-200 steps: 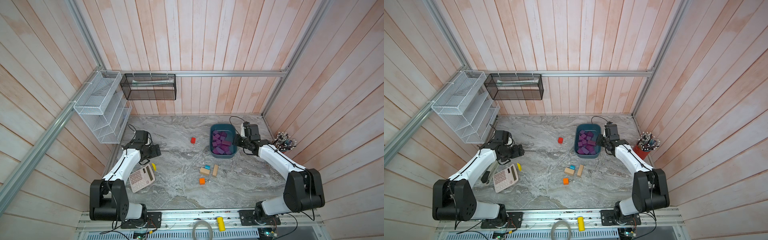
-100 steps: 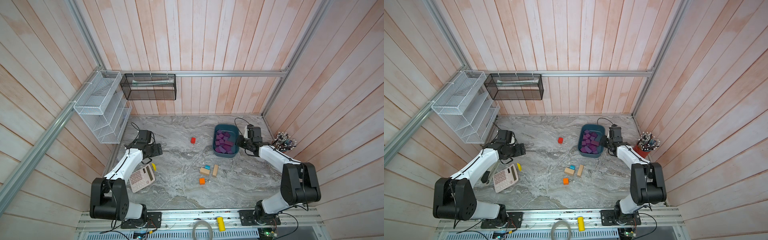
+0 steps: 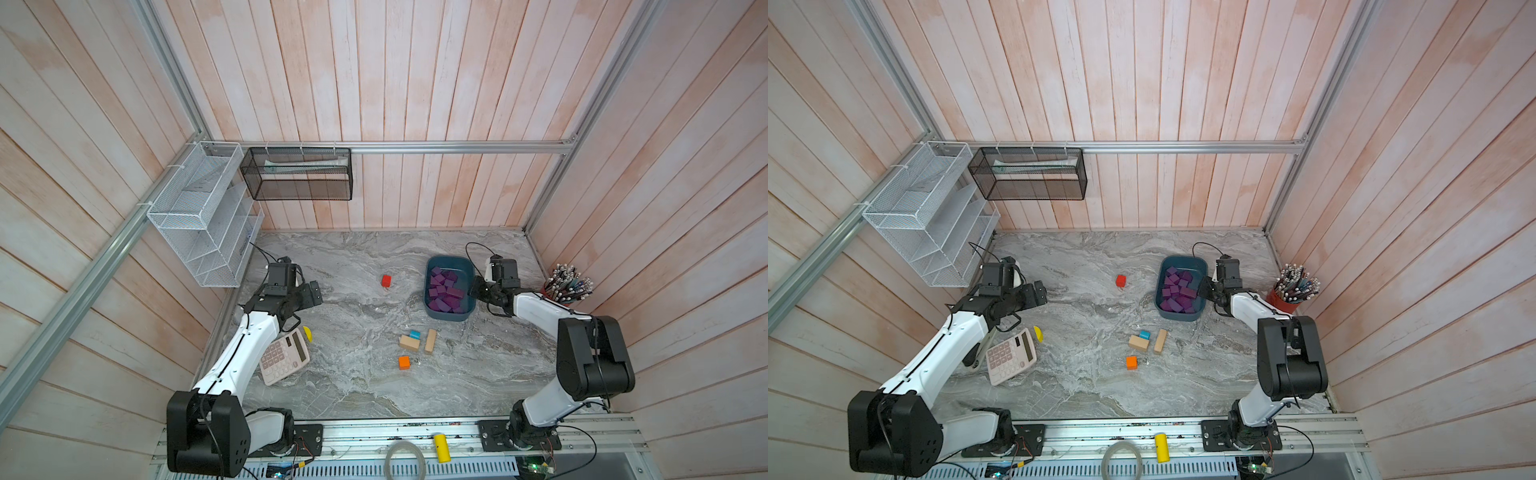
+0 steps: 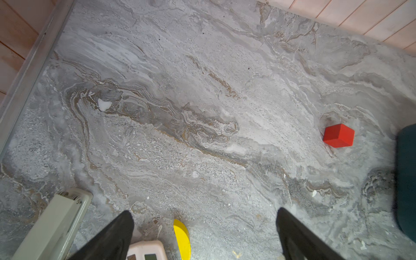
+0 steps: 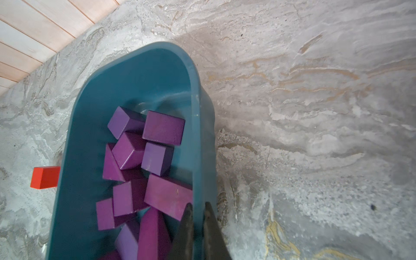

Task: Pick purple bricks into the storage bin
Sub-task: Place the storage box at the center of the board.

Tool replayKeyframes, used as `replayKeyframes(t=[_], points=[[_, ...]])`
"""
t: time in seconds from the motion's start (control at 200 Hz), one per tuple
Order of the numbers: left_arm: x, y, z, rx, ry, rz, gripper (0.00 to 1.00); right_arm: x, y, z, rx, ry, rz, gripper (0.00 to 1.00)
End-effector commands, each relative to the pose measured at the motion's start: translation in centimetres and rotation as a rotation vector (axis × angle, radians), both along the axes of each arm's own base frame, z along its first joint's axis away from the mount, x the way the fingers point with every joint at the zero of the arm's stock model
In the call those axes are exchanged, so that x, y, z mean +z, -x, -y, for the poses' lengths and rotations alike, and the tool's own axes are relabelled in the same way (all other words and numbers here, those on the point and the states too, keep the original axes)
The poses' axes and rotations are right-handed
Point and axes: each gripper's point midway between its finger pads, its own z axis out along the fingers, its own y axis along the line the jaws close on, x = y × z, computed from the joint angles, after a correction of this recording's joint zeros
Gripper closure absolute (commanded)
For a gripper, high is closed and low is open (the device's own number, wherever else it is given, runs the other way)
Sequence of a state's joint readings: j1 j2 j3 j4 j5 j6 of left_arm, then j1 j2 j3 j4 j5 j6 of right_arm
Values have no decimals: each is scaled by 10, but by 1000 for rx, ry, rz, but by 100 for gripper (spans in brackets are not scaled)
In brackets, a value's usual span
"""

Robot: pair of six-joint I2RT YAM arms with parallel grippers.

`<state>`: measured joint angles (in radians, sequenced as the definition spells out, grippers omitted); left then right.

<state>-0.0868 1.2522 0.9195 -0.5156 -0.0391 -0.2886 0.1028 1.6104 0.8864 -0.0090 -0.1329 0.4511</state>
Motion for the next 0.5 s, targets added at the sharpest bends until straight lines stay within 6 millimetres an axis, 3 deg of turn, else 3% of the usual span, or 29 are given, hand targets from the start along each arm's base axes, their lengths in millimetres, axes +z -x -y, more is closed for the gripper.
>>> replayKeyframes(t=[0.0, 0.27, 0.43, 0.495], points=[[1, 0, -4, 7, -36, 29, 0, 13, -12, -3, 21, -24, 78, 90], [8, 1, -7, 12, -64, 75, 0, 19, -14, -4, 40, -20, 89, 60], [17, 0, -7, 9, -85, 104, 0, 32, -10, -1, 35, -8, 128, 29], [24, -2, -6, 7, -98, 122, 0, 40, -9, 3, 26, 18, 149, 22]])
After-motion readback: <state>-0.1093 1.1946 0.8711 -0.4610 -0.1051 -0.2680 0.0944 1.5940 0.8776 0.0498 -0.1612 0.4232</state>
